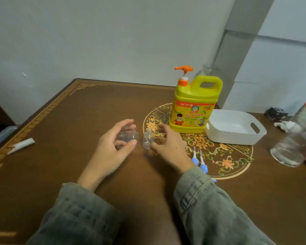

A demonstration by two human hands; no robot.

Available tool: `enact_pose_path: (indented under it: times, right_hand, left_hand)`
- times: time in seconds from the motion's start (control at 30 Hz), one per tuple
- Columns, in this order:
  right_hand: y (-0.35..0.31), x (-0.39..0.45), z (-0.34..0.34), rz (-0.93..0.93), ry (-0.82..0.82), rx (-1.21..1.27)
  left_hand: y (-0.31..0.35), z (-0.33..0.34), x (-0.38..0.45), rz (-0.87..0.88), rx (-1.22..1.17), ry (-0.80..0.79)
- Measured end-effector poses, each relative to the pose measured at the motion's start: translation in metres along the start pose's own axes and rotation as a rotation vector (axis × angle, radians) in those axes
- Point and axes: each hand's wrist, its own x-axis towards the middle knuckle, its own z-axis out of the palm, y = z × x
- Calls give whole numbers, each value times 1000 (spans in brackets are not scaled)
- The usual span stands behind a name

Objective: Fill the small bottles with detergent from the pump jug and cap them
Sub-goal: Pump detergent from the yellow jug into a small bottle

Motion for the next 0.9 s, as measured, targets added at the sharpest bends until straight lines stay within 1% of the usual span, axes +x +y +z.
enact_pose_path:
  times: [0.1,0.27,0.4,0.53,0.6,0.67,0.77,0.9]
  right_hand:
    - [-1,14,3,22,-56,-108]
    - [-6,28,11,55,-108,-101]
    - [-9,30,-12,43,10,43]
    - [-20,32,-56,-43,68,201]
    - [-27,31,-76,-93,95,217]
    - [-31,31,-89,-120,97,207]
    - [-34,31,-100,-134,123,172]
    - [-33,31,-106,-122,109,164]
  left_hand:
    - [-3,-2,11,-20,4,15]
    - [-7,-2,22,-31,-19,9]
    - [-6,-1,28,-32,-10,-1]
    - [1,12,45,-48,108,-18]
    - [9,20,57,-67,116,-83]
    - [16,29,68,-46,77,-135]
    - [28,40,80,-8,42,-149]
    - [37,42,92,17,45,-157]
